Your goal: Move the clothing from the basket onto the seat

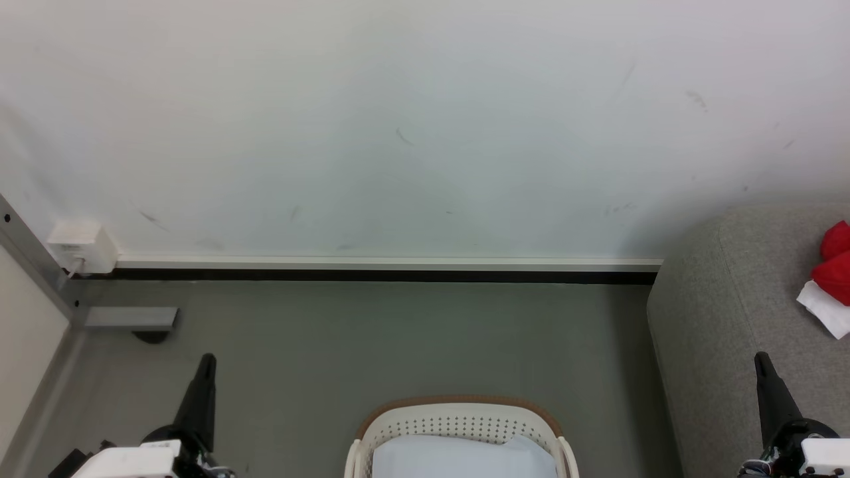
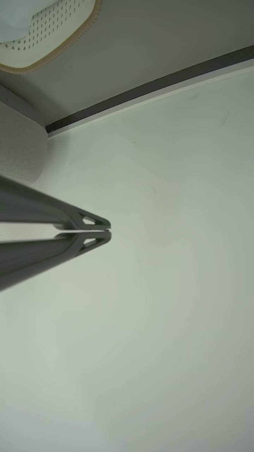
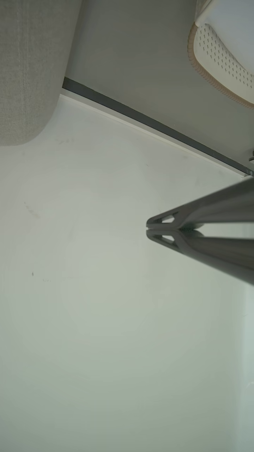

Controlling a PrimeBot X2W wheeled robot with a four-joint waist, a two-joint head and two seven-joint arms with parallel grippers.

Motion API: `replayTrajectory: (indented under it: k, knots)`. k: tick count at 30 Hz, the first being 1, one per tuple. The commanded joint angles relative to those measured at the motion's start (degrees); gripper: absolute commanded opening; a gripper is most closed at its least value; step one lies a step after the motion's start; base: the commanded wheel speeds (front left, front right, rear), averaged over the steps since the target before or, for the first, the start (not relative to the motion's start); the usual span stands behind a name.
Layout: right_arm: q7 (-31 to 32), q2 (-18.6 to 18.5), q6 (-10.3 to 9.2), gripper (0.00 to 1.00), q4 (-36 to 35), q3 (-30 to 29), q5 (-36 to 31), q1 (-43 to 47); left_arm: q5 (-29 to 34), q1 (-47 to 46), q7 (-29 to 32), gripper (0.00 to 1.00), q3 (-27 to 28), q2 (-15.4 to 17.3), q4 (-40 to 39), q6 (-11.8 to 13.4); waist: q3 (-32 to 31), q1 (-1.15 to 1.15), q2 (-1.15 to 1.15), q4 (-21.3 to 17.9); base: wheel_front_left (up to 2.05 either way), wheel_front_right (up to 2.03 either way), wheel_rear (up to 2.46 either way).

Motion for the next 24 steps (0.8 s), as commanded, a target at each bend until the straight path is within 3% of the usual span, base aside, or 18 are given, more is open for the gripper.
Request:
replayTrajectory:
  k: [1,24]
  knots:
    - [0.2,-0.1,-0.14,0.00,0.2,-0.2,0.1,-0.7,-0.8,-0.4,0.2,0.00,0.1,0.4,-0.1,-0.4,0.0,0.00,0.00,0.0,0.00,0.00,0.00]
    - [0.2,-0.1,-0.14,0.00,0.2,-0.2,0.1,-0.7,-0.8,-0.4,0.2,0.00,0.1,0.4,-0.1,-0.4,0.0,0.00,0.00,0.0,0.00,0.00,0.00]
